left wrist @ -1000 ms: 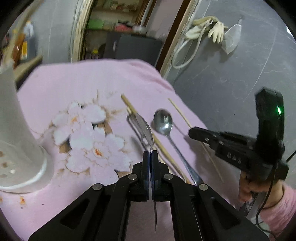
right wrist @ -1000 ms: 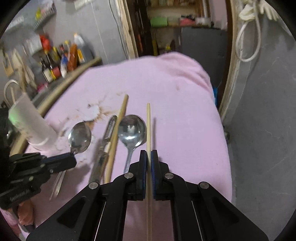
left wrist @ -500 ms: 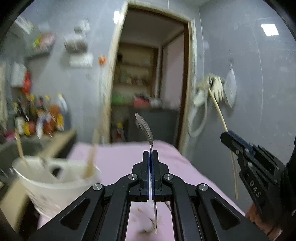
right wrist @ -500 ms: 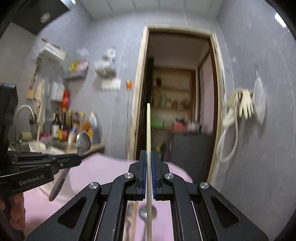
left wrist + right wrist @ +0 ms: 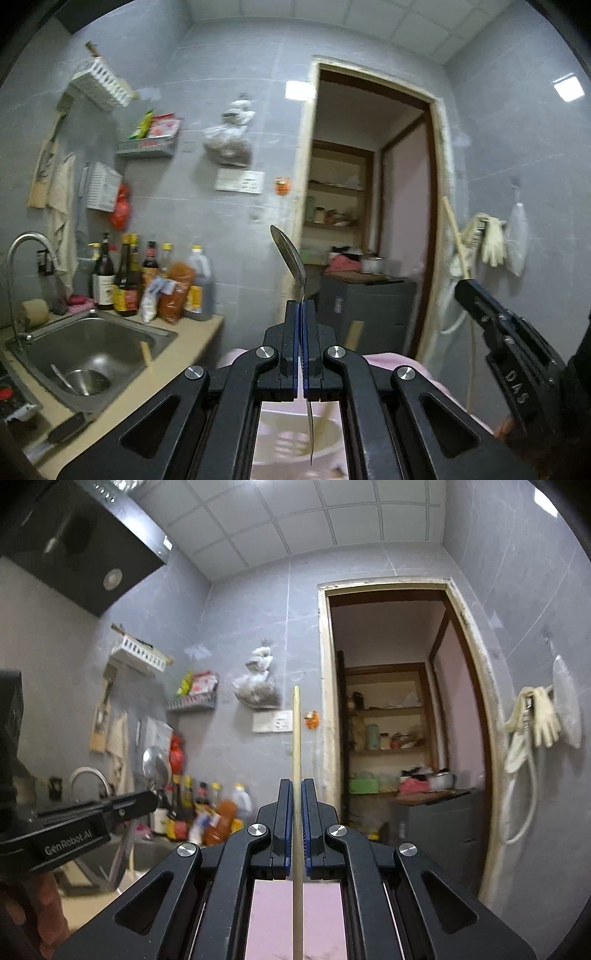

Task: Organize utensils
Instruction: 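Lift the spoon and chopstick with both tools over the white holder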

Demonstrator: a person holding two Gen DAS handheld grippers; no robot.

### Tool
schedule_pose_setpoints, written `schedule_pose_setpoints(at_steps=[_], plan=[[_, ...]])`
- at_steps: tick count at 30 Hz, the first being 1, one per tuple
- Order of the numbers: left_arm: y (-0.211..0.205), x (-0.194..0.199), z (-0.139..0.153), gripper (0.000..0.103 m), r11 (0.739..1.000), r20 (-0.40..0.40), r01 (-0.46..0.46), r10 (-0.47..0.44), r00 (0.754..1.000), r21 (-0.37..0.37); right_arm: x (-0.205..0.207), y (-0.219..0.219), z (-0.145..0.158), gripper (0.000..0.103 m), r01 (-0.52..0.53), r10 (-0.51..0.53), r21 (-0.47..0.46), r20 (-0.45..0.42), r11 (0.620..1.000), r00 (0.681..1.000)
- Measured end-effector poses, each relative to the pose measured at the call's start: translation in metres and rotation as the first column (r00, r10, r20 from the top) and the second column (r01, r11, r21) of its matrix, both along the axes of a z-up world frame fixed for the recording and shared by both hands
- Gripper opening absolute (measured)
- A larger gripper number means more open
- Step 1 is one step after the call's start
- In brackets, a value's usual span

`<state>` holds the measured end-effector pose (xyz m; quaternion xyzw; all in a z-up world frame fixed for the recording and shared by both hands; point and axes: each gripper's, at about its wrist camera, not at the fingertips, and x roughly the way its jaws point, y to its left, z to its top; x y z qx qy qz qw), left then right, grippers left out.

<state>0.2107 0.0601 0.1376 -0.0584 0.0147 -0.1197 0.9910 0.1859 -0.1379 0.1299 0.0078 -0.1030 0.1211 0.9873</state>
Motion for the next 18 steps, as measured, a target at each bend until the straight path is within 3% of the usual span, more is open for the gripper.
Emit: schedule_pose_setpoints(at_steps=[4, 12, 18], plan=[[0.029, 0.021, -0.004, 0.000, 0.999, -0.010, -0.033, 0.033, 0.999, -0.022, 0.025, 0.017, 0.001, 0.003, -0.053, 0.054, 0.038, -0.016, 0.998, 0.998], [0.082, 0.054, -0.023, 0.000, 0.987, -0.055, -0.037, 0.029, 0.998, -0.158, 0.071, 0.027, -0.008, 0.003, -0.207, 0.227, 0.192, -0.088, 0.959, 0.970], [0.095, 0.061, -0.038, 0.000, 0.980, -0.087, -0.070, 0.055, 0.995, -0.185, 0.077, 0.041, -0.019, 0.003, -0.282, 0.305, 0.209, -0.085, 0.936, 0.949]])
